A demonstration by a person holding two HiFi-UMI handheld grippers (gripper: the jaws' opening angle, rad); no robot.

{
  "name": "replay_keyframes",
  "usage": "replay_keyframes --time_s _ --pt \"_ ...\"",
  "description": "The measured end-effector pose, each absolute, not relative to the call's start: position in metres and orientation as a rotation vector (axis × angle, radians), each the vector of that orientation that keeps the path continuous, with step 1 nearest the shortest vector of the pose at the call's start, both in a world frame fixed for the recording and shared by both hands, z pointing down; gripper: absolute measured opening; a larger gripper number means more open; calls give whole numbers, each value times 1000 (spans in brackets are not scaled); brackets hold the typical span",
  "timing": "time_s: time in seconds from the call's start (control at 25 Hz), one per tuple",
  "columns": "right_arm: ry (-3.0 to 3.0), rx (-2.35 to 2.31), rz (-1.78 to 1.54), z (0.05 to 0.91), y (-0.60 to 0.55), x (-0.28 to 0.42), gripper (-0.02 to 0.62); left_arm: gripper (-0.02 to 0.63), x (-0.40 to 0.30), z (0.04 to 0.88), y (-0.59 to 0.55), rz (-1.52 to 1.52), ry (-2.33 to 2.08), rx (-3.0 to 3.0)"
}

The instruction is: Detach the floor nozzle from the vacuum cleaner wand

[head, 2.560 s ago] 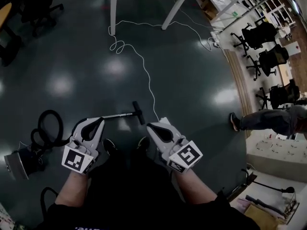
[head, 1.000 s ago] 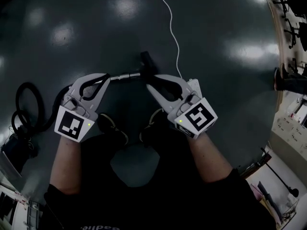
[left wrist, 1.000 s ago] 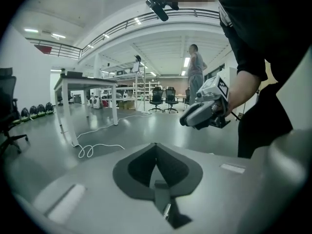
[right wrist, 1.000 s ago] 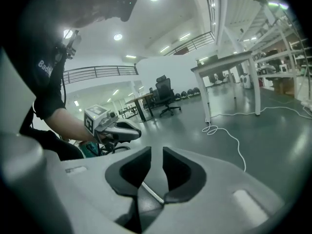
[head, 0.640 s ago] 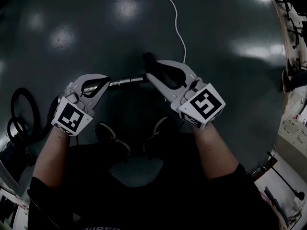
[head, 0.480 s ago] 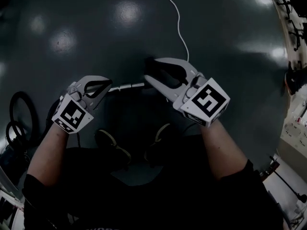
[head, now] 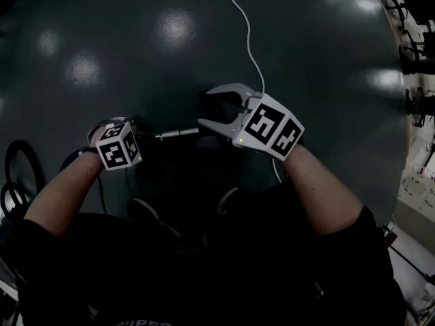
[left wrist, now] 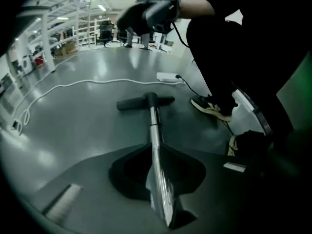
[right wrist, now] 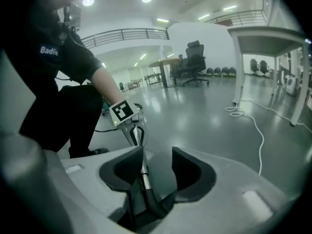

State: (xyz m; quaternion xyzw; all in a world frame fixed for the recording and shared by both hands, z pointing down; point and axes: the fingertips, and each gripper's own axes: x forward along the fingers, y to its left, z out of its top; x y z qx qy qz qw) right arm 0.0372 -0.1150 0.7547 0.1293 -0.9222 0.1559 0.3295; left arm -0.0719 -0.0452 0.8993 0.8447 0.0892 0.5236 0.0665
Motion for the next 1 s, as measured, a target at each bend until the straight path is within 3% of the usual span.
replay_keyframes --time_s 0.48,0.84,0.96,1.0 --pt "-1985 -9 229 884 -40 29 251 193 -98 979 -12 1785 395 2377" --pt "-1699 -113 -93 993 -24 53 259 215 -118 1012 -2 1908 401 2314" --pt "-1649 -74 -228 1011 -29 62 258 208 -126 1025 -1 2022 405 2291" --pt "-1636 -60 -274 1014 -31 63 257 175 -127 1028 -2 2052 404 2298"
